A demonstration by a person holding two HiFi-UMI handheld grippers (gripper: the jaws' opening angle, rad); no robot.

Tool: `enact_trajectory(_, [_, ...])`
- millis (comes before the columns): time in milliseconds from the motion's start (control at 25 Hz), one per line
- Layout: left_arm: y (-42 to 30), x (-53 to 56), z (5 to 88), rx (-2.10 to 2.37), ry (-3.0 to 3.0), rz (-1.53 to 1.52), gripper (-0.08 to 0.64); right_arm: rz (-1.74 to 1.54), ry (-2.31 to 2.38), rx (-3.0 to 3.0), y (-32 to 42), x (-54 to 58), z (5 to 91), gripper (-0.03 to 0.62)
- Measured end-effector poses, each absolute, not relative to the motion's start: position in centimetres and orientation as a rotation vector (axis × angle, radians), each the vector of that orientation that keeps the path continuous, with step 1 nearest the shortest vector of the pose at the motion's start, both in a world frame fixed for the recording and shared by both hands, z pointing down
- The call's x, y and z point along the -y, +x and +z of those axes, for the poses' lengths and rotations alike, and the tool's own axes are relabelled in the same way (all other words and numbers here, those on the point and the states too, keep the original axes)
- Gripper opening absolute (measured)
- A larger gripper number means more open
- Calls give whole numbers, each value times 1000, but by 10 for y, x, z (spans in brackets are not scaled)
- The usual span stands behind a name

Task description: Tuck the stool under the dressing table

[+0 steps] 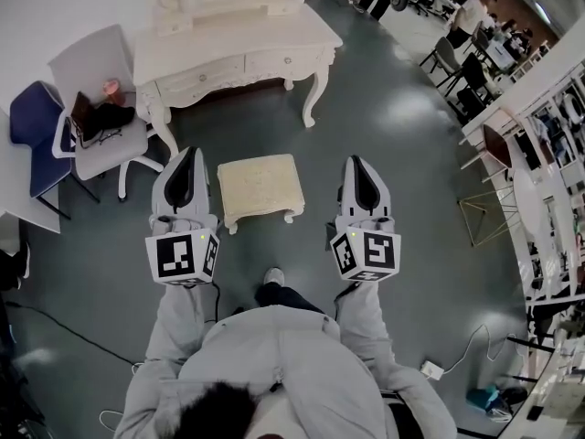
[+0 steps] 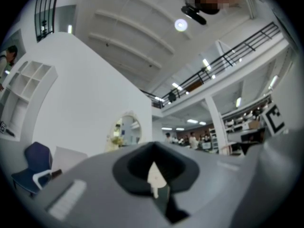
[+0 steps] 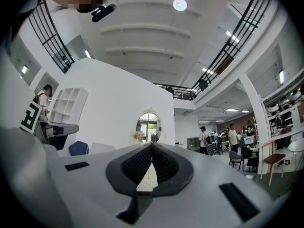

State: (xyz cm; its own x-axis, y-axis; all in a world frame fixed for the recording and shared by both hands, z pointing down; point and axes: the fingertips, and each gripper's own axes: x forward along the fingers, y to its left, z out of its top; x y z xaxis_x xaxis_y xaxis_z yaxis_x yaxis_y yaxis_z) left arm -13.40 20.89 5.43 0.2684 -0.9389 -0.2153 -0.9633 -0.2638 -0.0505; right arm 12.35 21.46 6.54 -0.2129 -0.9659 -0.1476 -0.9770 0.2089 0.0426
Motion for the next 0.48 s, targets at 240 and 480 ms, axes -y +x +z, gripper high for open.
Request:
enact_trajectory(240, [-116,-169,55,-1825,-2335,214,9,196,-1882,-2402,141,-169,65,3])
enact_trajectory(480, [-102,-138,54,-1874,-2295,211,9,194,-1834,-2439,157,-128,65,3])
